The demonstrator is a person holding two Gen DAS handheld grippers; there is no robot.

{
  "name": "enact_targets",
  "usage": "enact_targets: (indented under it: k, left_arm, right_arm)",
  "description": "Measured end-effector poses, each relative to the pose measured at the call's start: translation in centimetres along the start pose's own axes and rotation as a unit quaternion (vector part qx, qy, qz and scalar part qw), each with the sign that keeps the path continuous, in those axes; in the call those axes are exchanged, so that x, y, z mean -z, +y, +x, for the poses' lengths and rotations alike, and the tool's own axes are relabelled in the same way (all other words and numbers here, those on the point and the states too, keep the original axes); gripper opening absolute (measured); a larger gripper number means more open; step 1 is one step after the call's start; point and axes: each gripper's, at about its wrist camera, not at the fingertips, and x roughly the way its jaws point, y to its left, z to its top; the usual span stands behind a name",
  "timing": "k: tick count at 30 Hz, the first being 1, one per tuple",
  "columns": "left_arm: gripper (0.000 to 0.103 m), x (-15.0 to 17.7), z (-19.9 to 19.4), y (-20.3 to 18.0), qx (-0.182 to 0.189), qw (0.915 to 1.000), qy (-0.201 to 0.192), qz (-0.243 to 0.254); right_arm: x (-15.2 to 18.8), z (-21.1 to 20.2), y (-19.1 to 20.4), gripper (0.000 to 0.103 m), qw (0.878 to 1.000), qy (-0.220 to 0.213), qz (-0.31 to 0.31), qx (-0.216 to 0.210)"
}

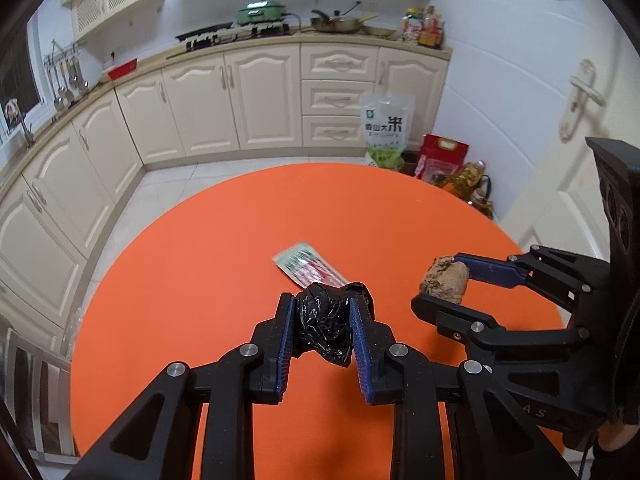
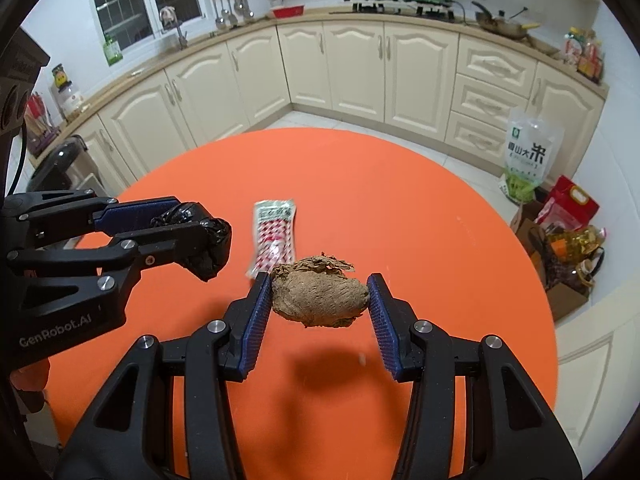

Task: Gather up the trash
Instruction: 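Grasp the black plastic bag with the left tool while the right tool grasps the brown lump, then carry bag and lump over the blue bin and open both tools to drop them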

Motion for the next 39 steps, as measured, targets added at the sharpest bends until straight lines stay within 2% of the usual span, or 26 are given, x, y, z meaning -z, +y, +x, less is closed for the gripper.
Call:
enact_targets:
  k: [5, 12, 18, 24, 25, 30, 35, 39]
  left_arm:
    - [0.023, 3.1, -5.1, -4.4, 0.007, 0.9993, -0.024, 0.026]
    - [0.023, 8.2, -10.4, -12.7, 0.036, 0.9958, -0.034, 0.077]
    - [0.024, 10.9, -11.8, -19.8, 0.070, 0.9902, -0.022, 0.118]
    - [0.024, 12.4, -9.8, -26.5, 0.103, 0.9827, 0.007, 0.153]
    - [0.024, 11.5, -8.7, -27.7, 0.104, 0.9818, 0.012, 0.158]
    - [0.024, 12.2, -5.3, -31.8, 0.107, 0.9747, 0.042, 0.192]
    - [0.027, 12.0, -2.1, -34.6, 0.107, 0.9696, 0.068, 0.209]
    - [0.031, 11.2, 0.1, -35.7, 0.100, 0.9668, 0.073, 0.224]
  right_arm:
    - [3.0, -5.5, -0.1, 0.046, 1.000, -0.021, 0.006, 0.003]
    - [9.6, -14.4, -1.1, 0.046, 0.998, -0.049, 0.021, 0.024]
    - [16.1, -20.3, -3.2, 0.046, 0.995, -0.060, 0.043, 0.070]
    - [22.5, -22.8, -7.1, 0.046, 0.990, -0.048, 0.091, 0.097]
    - [23.5, -22.8, -7.8, 0.046, 0.989, -0.043, 0.099, 0.104]
    - [27.4, -22.5, -10.9, 0.046, 0.984, -0.024, 0.129, 0.116]
    - [30.2, -21.3, -13.5, 0.046, 0.981, -0.006, 0.155, 0.116]
    - [31.5, -20.0, -15.0, 0.046, 0.980, 0.010, 0.166, 0.110]
